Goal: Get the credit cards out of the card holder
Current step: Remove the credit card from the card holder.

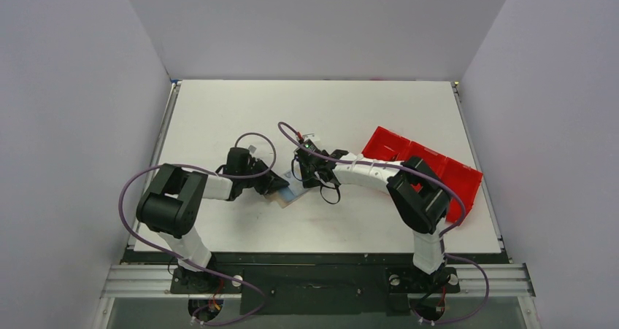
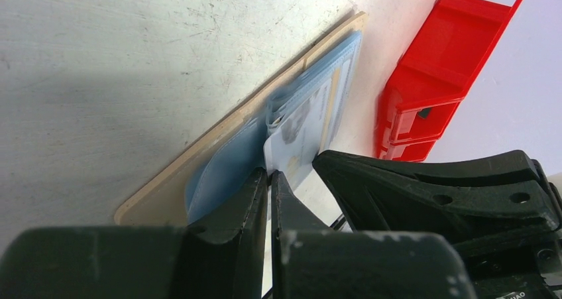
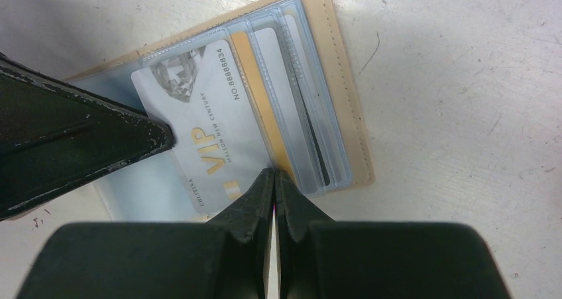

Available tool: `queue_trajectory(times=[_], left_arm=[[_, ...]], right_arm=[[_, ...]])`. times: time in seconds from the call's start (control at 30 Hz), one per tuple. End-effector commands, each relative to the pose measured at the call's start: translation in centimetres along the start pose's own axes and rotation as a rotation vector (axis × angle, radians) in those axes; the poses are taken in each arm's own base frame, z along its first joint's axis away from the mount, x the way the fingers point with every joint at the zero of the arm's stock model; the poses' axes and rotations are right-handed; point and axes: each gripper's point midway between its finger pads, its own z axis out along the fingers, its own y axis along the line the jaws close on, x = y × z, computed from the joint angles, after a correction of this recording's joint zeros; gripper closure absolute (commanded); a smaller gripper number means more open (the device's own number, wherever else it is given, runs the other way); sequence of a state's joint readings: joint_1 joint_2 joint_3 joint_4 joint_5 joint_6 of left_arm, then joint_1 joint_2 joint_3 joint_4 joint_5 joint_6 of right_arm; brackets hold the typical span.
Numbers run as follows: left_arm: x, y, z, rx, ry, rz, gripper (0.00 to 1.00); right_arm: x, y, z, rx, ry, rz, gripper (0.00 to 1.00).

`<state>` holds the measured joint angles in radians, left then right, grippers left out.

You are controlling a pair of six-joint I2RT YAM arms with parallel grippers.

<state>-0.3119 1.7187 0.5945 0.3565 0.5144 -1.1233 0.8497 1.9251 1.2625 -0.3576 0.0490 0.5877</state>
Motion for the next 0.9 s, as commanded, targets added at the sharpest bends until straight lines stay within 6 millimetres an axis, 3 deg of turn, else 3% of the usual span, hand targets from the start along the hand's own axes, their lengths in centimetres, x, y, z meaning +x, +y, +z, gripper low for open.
queue_trajectory(times=[0.0, 0.27, 0.87], left_arm=[[0.4, -1.6, -0.7, 0.08, 0.015, 0.027, 1.0], [0.2, -1.3, -0.9, 0.074, 0.004, 0.031, 1.0], [-1.0, 2.8, -1.9, -0.149, -0.041, 0.095, 1.0]], right_arm=[[1.8, 0.2, 1.8, -0.003, 0.062, 0.012, 1.0], [1.9, -0.5, 2.1, 0.014, 0.07, 0.032, 1.0], [1.6, -3.5, 2.2, 0.088, 0.056, 0.124, 1.0]])
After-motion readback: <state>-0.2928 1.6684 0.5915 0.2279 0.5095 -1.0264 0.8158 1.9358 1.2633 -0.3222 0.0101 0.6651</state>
